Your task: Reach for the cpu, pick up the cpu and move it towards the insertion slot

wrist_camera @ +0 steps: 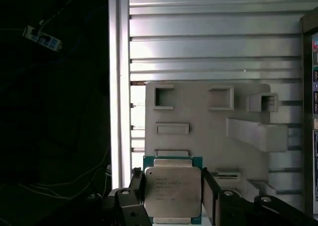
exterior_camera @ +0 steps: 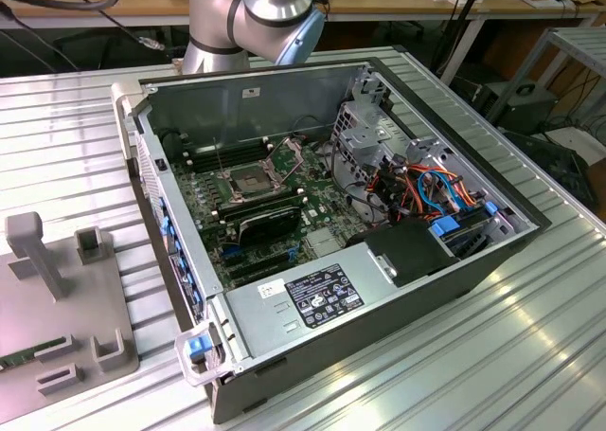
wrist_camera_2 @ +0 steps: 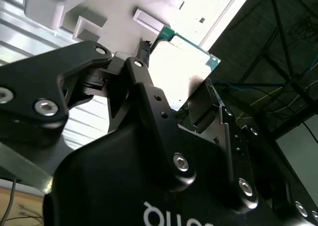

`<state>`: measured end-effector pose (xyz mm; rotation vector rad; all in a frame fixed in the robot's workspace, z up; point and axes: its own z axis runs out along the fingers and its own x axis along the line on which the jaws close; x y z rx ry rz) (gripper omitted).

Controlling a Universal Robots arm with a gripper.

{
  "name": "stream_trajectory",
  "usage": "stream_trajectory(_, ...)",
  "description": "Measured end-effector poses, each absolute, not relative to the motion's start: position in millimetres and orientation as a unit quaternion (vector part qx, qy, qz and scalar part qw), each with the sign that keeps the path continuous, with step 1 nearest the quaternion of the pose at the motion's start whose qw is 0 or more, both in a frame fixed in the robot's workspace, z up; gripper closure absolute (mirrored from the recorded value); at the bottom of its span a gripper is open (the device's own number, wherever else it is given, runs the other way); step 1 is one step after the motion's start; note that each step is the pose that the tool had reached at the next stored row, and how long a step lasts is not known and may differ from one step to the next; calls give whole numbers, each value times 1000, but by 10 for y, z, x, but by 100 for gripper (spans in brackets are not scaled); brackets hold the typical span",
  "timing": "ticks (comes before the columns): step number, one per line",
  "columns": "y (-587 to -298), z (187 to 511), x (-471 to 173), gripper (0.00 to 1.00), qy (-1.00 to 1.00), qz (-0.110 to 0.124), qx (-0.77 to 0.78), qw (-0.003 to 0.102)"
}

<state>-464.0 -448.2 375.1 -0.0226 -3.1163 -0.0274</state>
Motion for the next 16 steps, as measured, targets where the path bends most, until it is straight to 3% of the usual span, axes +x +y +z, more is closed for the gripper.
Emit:
stream_trajectory(5, -4482, 3936, -4640, 45, -1000, -9, -7, 12)
stream_trajectory(16, -4482, 3938, -4548, 45, -1000, -9, -7, 12)
